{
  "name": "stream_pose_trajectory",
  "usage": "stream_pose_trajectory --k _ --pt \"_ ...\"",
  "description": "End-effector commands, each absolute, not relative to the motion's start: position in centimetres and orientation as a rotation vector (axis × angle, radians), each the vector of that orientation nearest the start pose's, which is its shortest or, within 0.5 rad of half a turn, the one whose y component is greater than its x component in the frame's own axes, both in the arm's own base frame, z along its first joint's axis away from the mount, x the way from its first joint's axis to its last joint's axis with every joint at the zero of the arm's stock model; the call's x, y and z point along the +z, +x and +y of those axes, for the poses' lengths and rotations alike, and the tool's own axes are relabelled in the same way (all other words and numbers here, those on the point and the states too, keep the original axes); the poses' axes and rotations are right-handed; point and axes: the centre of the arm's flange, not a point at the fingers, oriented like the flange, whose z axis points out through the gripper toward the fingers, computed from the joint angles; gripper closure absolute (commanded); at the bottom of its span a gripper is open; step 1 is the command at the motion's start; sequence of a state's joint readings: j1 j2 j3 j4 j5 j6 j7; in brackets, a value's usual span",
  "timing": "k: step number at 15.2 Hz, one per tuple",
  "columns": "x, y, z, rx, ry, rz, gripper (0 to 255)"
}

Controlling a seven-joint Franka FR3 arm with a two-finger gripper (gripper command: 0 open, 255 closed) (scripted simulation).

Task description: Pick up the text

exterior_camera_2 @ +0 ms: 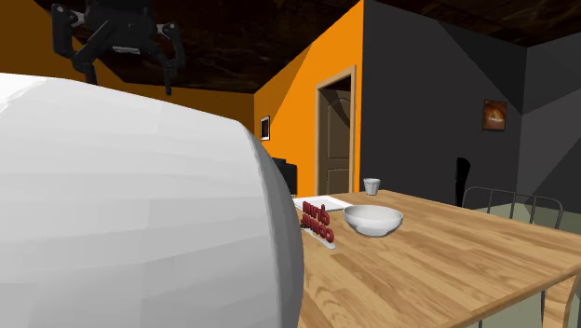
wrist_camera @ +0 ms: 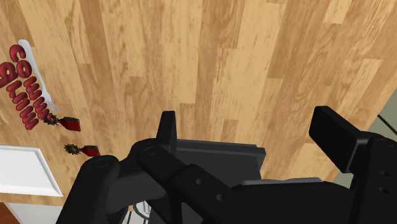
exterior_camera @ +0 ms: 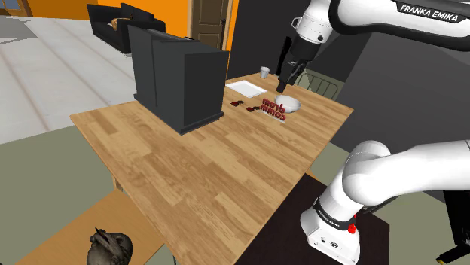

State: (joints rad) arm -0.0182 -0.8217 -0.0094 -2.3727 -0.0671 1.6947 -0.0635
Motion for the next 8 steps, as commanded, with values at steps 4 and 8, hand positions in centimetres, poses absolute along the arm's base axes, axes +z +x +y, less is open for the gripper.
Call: stream_pose_trajectory --k 4,8 --pt "59.1 32.4 -5.1 -0.210 -3.196 -0.056 0" --pt "57.1 34.3 -9.8 -0.190 -3.190 -0.040 0"
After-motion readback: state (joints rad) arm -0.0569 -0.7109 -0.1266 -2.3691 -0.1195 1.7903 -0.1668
